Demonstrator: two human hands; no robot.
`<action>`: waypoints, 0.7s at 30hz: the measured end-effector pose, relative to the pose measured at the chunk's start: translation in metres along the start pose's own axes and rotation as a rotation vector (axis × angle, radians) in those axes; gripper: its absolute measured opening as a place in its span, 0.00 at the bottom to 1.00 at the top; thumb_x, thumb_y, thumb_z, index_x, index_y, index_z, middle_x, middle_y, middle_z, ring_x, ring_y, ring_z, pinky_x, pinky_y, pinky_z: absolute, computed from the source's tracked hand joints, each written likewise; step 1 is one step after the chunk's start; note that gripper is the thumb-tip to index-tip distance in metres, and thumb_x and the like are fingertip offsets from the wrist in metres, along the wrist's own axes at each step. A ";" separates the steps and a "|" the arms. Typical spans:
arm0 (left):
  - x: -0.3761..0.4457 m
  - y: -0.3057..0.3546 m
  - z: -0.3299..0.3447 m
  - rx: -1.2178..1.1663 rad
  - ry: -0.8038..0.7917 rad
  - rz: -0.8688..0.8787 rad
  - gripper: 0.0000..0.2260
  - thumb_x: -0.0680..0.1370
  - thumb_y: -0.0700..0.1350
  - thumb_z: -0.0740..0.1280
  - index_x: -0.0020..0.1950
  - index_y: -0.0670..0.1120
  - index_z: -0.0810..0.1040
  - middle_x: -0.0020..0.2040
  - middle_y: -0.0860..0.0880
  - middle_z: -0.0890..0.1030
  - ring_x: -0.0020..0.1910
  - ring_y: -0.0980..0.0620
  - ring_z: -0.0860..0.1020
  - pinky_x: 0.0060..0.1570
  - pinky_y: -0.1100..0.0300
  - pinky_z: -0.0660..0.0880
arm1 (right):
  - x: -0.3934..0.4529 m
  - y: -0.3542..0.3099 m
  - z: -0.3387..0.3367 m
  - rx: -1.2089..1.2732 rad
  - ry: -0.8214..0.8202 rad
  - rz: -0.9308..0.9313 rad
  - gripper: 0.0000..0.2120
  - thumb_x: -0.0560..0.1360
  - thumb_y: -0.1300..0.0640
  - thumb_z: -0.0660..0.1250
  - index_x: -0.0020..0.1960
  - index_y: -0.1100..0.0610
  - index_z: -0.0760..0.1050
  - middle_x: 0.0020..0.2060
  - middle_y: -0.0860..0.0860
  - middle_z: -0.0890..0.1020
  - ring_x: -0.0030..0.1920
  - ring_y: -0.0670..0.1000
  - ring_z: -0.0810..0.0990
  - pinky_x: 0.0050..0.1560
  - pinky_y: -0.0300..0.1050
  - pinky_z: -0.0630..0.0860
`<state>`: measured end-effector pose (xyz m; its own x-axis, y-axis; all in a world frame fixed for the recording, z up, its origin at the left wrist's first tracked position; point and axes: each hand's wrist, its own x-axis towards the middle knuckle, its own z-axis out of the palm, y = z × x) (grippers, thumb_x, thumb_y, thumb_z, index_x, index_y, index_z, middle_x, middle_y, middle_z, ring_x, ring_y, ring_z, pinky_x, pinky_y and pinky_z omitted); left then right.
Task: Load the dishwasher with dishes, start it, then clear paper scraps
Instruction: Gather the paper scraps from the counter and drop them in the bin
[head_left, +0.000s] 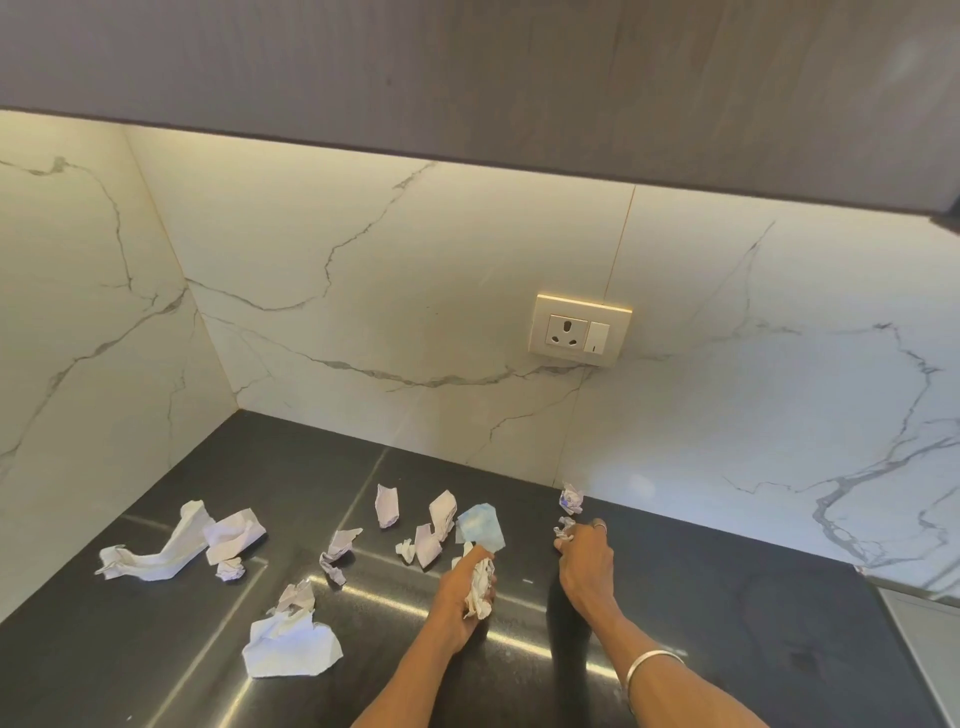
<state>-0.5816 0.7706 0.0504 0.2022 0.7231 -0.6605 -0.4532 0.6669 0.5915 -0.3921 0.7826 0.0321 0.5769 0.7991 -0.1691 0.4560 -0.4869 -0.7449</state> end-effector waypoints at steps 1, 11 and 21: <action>-0.001 0.000 0.000 -0.003 -0.003 -0.004 0.12 0.77 0.43 0.70 0.57 0.38 0.77 0.33 0.44 0.76 0.25 0.54 0.72 0.23 0.63 0.71 | 0.000 0.001 0.000 -0.015 -0.002 -0.012 0.08 0.80 0.61 0.60 0.58 0.59 0.71 0.41 0.42 0.75 0.39 0.45 0.76 0.35 0.42 0.70; 0.004 0.005 0.005 -0.043 -0.002 0.007 0.05 0.78 0.42 0.68 0.49 0.40 0.76 0.31 0.46 0.74 0.23 0.55 0.71 0.21 0.65 0.68 | 0.000 -0.014 -0.027 -0.134 0.054 -0.190 0.06 0.77 0.61 0.68 0.52 0.60 0.80 0.44 0.55 0.83 0.41 0.53 0.81 0.36 0.41 0.71; 0.011 0.005 0.002 -0.052 -0.010 -0.004 0.07 0.77 0.43 0.69 0.52 0.40 0.76 0.32 0.46 0.74 0.24 0.55 0.71 0.21 0.66 0.68 | 0.015 -0.040 -0.040 -0.197 0.011 -0.300 0.20 0.77 0.62 0.67 0.66 0.53 0.66 0.46 0.57 0.82 0.42 0.57 0.81 0.38 0.46 0.76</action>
<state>-0.5796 0.7822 0.0467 0.2128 0.7222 -0.6581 -0.4964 0.6601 0.5638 -0.3744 0.8002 0.0853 0.4044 0.9134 0.0464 0.7274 -0.2905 -0.6217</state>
